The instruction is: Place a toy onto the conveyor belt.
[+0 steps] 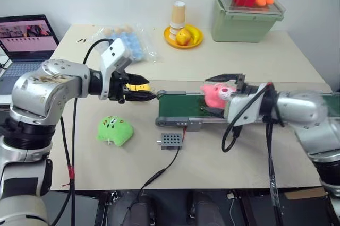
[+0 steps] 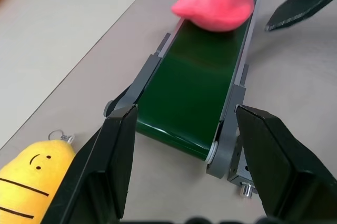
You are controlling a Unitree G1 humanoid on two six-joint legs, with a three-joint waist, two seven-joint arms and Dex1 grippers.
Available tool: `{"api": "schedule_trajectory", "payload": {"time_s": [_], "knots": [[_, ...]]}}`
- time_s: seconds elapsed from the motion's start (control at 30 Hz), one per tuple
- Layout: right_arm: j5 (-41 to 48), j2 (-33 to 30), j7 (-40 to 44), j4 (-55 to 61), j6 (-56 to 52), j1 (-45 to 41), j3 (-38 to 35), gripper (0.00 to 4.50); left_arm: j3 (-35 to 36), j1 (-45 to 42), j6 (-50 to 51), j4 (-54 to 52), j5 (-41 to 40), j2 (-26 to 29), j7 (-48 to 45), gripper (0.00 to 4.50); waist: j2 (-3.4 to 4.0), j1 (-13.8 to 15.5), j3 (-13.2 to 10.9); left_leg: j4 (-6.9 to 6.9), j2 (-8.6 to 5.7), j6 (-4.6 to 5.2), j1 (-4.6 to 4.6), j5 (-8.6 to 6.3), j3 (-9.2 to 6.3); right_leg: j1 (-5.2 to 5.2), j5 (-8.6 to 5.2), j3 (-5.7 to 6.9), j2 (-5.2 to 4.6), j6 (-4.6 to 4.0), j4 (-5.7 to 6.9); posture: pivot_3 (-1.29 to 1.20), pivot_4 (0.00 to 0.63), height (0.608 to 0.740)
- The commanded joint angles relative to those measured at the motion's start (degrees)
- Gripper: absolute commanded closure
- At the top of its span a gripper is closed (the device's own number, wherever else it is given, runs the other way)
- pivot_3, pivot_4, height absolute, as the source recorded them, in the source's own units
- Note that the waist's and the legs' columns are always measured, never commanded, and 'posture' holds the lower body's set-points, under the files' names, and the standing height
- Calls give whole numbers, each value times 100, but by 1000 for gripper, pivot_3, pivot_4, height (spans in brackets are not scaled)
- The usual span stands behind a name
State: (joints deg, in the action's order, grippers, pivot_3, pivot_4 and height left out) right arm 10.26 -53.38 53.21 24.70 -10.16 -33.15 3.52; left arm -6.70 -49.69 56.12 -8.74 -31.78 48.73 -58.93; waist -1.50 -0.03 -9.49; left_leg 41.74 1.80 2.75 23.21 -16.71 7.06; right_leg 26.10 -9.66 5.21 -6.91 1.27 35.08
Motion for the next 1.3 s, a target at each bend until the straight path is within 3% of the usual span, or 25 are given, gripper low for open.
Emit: {"api": "schedule_trajectory", "payload": {"time_s": [0.03,0.2,0.33,0.53,0.67,0.83,1.03,1.3], "knots": [[1676,-223,166,465,-2195,-451,-631,137,118,-162,-169,-11,17,41,-118,1379,0,11,0,0,-1,1,0,0,0,0,0,2,1,-1,0,0,150,734],[3732,-173,-249,125,-4990,-1110,-1200,137,400,7,-411,-62,-34,244,-334,1379,0,49,0,0,2,5,2,-3,-4,-3,3,6,0,-6,0,0,150,734],[4518,-40,-614,-112,-6050,-1244,-1450,137,726,307,-423,-204,-201,558,-584,1379,0,52,0,-2,4,9,7,-6,-5,1,5,6,1,-8,0,0,150,734],[4231,-21,-814,-597,-6053,-1327,-1179,137,881,1272,-178,-446,-97,1584,-818,1379,0,46,0,-1,2,13,9,-8,-3,2,4,5,-1,-6,0,0,150,734],[4050,-8,-755,-829,-5911,-1429,-1017,137,947,1803,-500,-601,-2,1793,-827,1379,1,76,0,-1,3,12,8,-8,-2,4,3,5,-4,-4,-4,0,150,734],[3927,24,-751,-949,-5830,-1482,-1002,137,1027,2601,-844,-865,111,1629,-623,1379,1,66,0,-2,1,13,13,-8,-2,4,3,7,-6,-5,-1,0,150,734],[3967,-17,-899,-913,-5946,-1548,-1213,137,588,3130,-1444,-662,746,1282,-197,1379,2,72,0,-2,2,12,11,-8,0,5,3,8,-6,-5,-4,0,150,734],[4145,-176,-1149,-674,-6251,-1663,-1510,137,-67,3085,-2462,197,1819,976,47,1379,8,73,4,-3,3,13,7,-9,3,4,4,7,-7,-6,-6,0,150,734]]}}
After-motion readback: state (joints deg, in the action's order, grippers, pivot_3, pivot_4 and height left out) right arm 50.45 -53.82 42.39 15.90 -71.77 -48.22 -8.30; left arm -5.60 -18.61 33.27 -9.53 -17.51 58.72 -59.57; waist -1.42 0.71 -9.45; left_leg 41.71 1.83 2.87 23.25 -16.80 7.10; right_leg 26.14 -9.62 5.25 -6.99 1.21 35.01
